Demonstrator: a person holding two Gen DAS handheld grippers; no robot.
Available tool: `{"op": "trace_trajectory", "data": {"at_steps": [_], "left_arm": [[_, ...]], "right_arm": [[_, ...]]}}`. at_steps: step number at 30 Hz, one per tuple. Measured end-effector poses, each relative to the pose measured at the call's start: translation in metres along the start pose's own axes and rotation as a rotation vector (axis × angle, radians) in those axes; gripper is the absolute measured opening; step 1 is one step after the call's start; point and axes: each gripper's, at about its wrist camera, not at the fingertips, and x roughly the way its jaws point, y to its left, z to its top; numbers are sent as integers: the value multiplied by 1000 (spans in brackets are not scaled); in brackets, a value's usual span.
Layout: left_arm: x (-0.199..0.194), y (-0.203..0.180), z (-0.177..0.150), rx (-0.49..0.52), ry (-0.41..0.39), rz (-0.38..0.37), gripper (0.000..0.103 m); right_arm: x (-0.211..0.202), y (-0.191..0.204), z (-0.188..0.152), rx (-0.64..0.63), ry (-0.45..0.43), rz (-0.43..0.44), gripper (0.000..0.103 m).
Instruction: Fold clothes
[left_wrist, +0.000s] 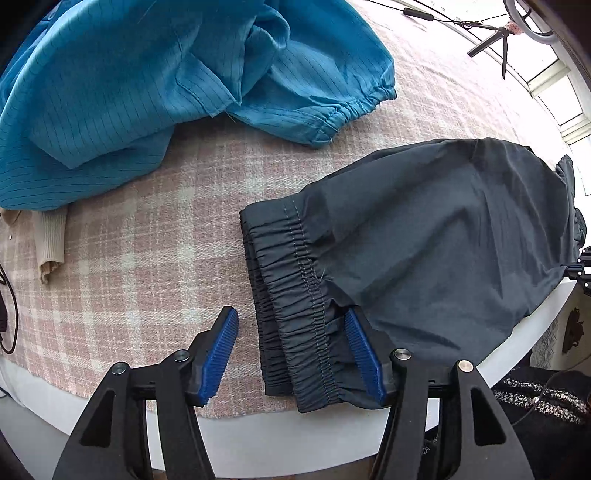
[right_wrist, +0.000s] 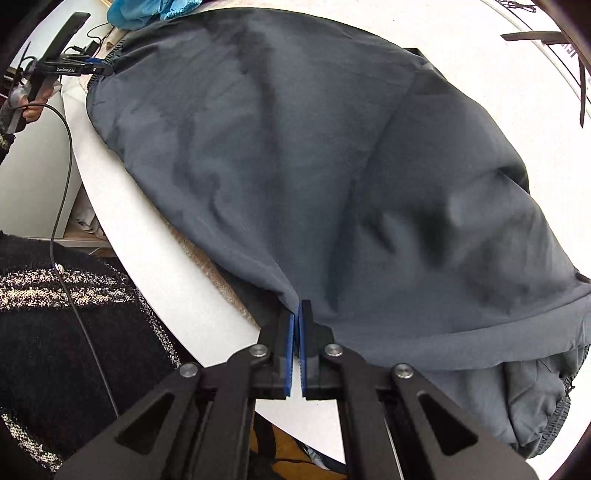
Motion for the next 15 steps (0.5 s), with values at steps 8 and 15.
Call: {"op": "trace_trajectory", "data": {"at_steps": [8,15], "left_arm": [[-5,-27,-8,54,-72,91,27],[-51,7,-20,15,-136,80,27]], "right_arm": [[2,-7,-7,27,-13,-15,3],[-10,-5,-4,42,-44,-7,6]]}}
